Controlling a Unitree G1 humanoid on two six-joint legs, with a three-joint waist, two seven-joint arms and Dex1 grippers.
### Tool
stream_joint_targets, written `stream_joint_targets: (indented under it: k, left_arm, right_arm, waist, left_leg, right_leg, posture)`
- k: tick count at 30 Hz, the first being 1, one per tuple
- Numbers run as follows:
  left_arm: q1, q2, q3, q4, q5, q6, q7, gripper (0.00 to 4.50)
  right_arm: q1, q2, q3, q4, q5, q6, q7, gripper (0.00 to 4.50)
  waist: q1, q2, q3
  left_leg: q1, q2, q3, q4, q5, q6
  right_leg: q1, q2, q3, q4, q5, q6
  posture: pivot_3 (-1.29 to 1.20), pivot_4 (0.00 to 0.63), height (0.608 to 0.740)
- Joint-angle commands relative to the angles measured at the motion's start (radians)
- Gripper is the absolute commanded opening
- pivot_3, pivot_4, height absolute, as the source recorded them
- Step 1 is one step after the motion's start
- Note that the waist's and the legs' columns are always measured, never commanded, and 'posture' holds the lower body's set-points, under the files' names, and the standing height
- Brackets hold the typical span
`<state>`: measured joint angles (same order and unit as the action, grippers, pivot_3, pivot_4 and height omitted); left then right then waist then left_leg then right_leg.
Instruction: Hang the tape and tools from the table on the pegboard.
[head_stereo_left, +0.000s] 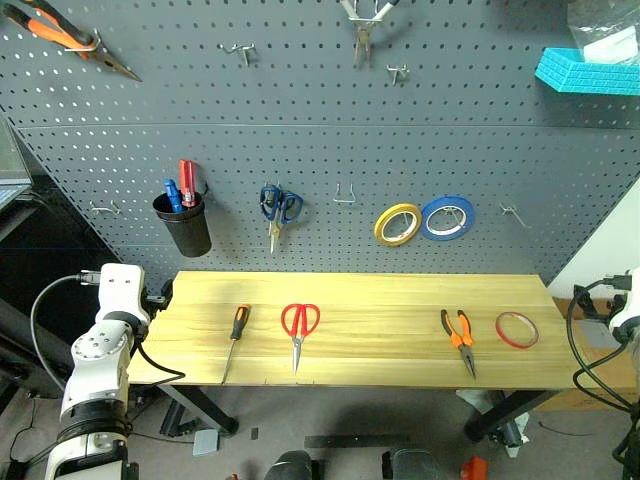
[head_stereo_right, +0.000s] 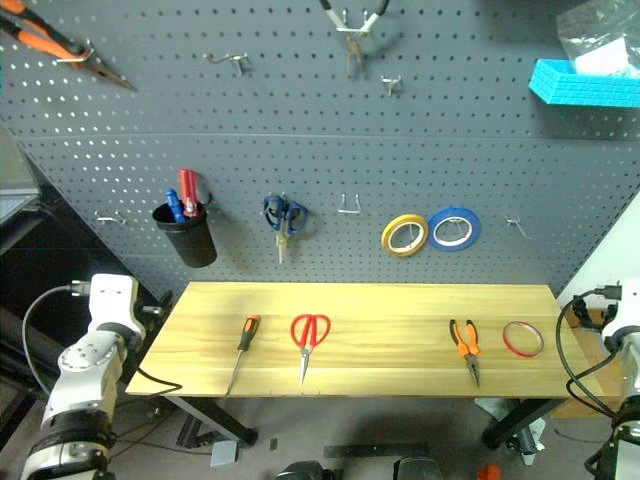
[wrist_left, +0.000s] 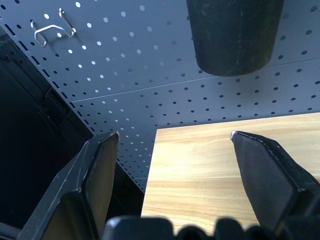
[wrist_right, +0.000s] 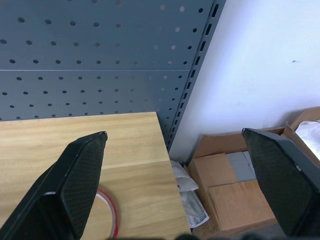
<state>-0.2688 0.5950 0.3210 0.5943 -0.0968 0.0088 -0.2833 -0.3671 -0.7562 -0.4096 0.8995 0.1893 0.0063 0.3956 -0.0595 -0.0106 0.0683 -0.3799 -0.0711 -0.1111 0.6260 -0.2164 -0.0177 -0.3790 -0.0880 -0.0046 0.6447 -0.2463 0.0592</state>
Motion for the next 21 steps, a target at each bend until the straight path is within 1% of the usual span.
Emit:
stream_joint_targets:
  k: [1, 7, 9, 12, 15, 16, 18, 20, 21]
  left_arm:
    - [-0.022, 0.032, 0.019, -0.013, 0.003, -0.04, 0.016, 3.85]
    - [-0.004, 0.026, 0.023, -0.024, -0.004, -0.038, 0.03, 3.85]
    - [0.009, 0.011, 0.029, -0.056, -0.033, 0.014, 0.014, 3.85]
    - [0.044, -0.011, 0.0, -0.167, -0.055, 0.048, -0.028, 3.85]
    - [0.061, -0.037, -0.04, -0.292, -0.047, 0.114, -0.036, 3.85]
    - [0.055, -0.05, -0.076, -0.333, -0.036, 0.133, -0.048, 3.85]
    - [0.036, -0.065, -0.162, -0.405, -0.005, 0.145, -0.093, 3.85]
    - [0.031, -0.065, -0.201, -0.443, 0.002, 0.148, -0.126, 3.85]
    - [0.018, -0.073, -0.241, -0.464, 0.007, 0.161, -0.153, 3.85]
  right_arm:
    - [-0.027, -0.024, -0.013, -0.003, 0.011, -0.036, 0.012, 4.5]
    - [-0.014, -0.005, 0.018, -0.046, -0.002, -0.039, 0.039, 4.5]
    - [-0.002, 0.008, 0.036, -0.089, 0.001, -0.019, 0.066, 4.5]
    - [0.024, 0.028, 0.074, -0.19, -0.003, 0.026, 0.101, 4.5]
    - [0.055, 0.047, 0.104, -0.31, -0.006, 0.097, 0.101, 4.5]
    - [0.052, 0.06, 0.104, -0.335, 0.003, 0.131, 0.091, 4.5]
    - [0.053, 0.085, 0.109, -0.399, 0.02, 0.206, 0.087, 4.5]
    - [0.064, 0.096, 0.114, -0.448, 0.025, 0.252, 0.091, 4.5]
    - [0.067, 0.099, 0.13, -0.461, 0.019, 0.28, 0.103, 4.5]
  waist:
    - [0.0, 0.0, 0.0]
    - [0.0, 0.0, 0.0]
    - [-0.001, 0.0, 0.0]
    - [-0.003, -0.001, 0.001]
    - [-0.002, -0.002, 0.009]
    - [0.0, -0.002, 0.013]
    - [0.003, -0.002, 0.025]
    - [0.004, -0.001, 0.04]
    - [0.005, 0.0, 0.047]
  left_leg:
    - [0.0, 0.0, 0.0, 0.0, 0.0, 0.0]
    - [0.0, 0.0, 0.0, 0.0, 0.0, 0.0]
    - [0.0, 0.0, 0.0, 0.0, 0.0, 0.0]
    - [0.0, 0.0, 0.0, 0.0, 0.0, 0.0]
    - [-0.001, 0.0, -0.001, 0.001, 0.0, 0.0]
    - [-0.001, 0.0, -0.001, 0.001, 0.0, 0.0]
    - [-0.001, 0.0, -0.002, 0.002, 0.0, 0.0]
    - [-0.001, 0.001, -0.001, 0.002, 0.0, 0.0]
    - [-0.002, 0.001, -0.001, 0.002, 0.0, 0.0]
  right_leg:
    - [0.0, 0.0, 0.0, 0.0, 0.0, 0.0]
    - [0.0, 0.0, 0.0, 0.0, 0.0, 0.0]
    - [0.0, 0.0, 0.0, 0.0, 0.0, 0.0]
    - [0.0, 0.0, 0.0, 0.0, 0.0, 0.0]
    - [0.0, 0.0, 0.0, 0.0, 0.0, 0.0]
    - [0.0, 0.0, 0.0, 0.001, 0.0, 0.0]
    - [0.0, 0.0, -0.001, 0.001, -0.002, -0.003]
    - [0.001, -0.001, -0.001, 0.001, -0.002, -0.004]
    - [0.001, -0.001, -0.002, 0.001, -0.002, -0.004]
  posture:
    - [-0.09, 0.0, 0.74]
    - [-0.09, 0.0, 0.74]
    - [-0.09, 0.006, 0.74]
    - [-0.1, 0.033, 0.74]
    - [-0.11, 0.077, 0.74]
    - [-0.11, 0.085, 0.74]
    - [-0.12, 0.122, 0.74]
    - [-0.13, 0.13, 0.74]
    - [-0.13, 0.153, 0.74]
